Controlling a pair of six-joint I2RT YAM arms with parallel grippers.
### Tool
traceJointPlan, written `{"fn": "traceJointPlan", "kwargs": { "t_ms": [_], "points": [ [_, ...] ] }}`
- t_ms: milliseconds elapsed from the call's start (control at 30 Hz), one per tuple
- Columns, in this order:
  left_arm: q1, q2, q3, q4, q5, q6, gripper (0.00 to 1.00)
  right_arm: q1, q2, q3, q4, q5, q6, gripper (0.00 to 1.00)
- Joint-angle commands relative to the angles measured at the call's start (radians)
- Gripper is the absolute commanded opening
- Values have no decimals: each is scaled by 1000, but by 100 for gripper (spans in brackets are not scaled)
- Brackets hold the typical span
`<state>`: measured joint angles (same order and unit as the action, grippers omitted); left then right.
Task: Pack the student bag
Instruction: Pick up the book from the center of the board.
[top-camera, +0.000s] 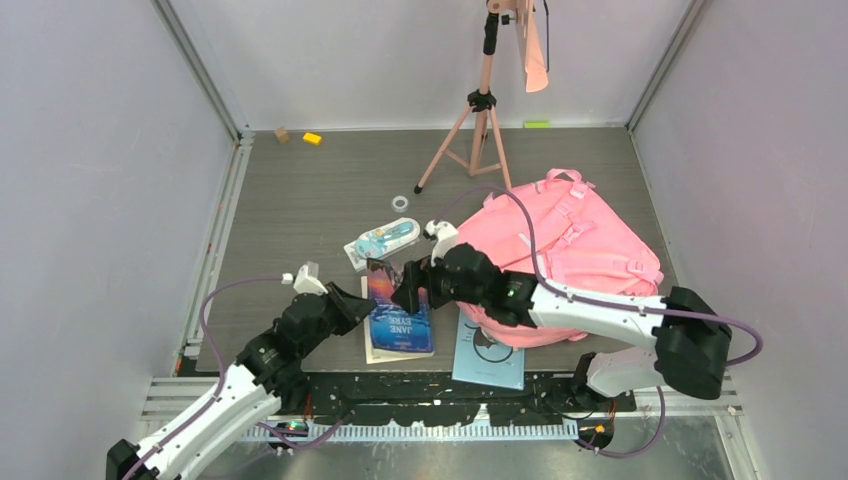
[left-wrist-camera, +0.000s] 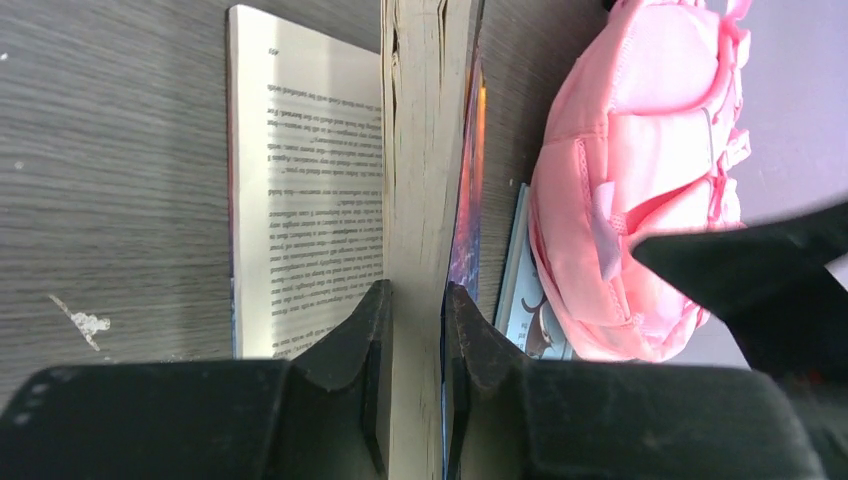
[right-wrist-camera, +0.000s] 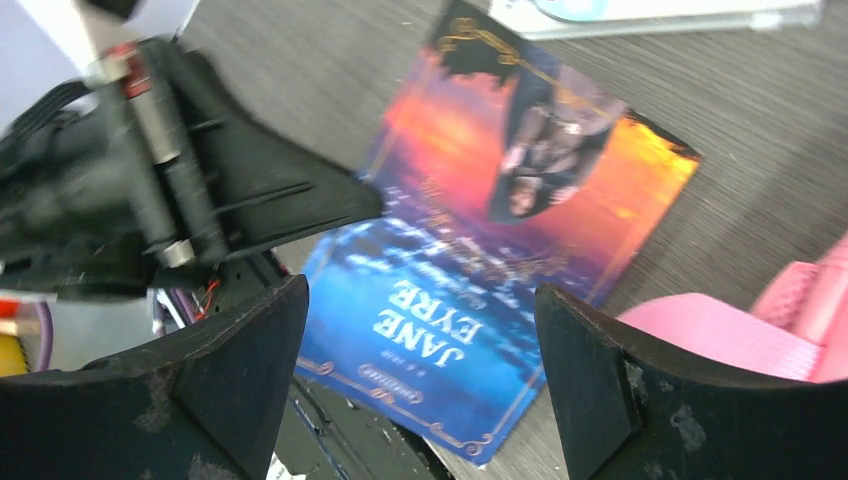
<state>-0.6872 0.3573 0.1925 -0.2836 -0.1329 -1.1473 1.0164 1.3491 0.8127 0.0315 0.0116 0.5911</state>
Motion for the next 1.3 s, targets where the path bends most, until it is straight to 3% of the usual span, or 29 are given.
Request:
{"fn": "traceJointPlan", "kwargs": {
  "t_ms": [0,233,433,1033,1100,1167,1233,1267],
  "points": [
    [-2,37,77,142,-48,-134,0,143,-70,-16,39,218,-197,89],
    [-1,88,108,147,-51,-155,0,372,-10,-1,22,363,-320,89],
    [0,73,126,112,-64,-158,0,488,109,43,17,490,-390,89],
    [0,83,139,101,-63,-178,0,540,413,128,126,840,-549,88],
    [0,83,140,102,-66,-178,0,540,433,135,140,877,-553,83],
    [0,86,140,101,-65,-178,0,541,440,144,148,908,-550,68],
    [-1,89,142,93,-63,-174,0,541,432,146,151,937,-542,46],
    [0,89,142,90,-60,-170,0,541,426,144,152,955,-538,29]
  ]
}}
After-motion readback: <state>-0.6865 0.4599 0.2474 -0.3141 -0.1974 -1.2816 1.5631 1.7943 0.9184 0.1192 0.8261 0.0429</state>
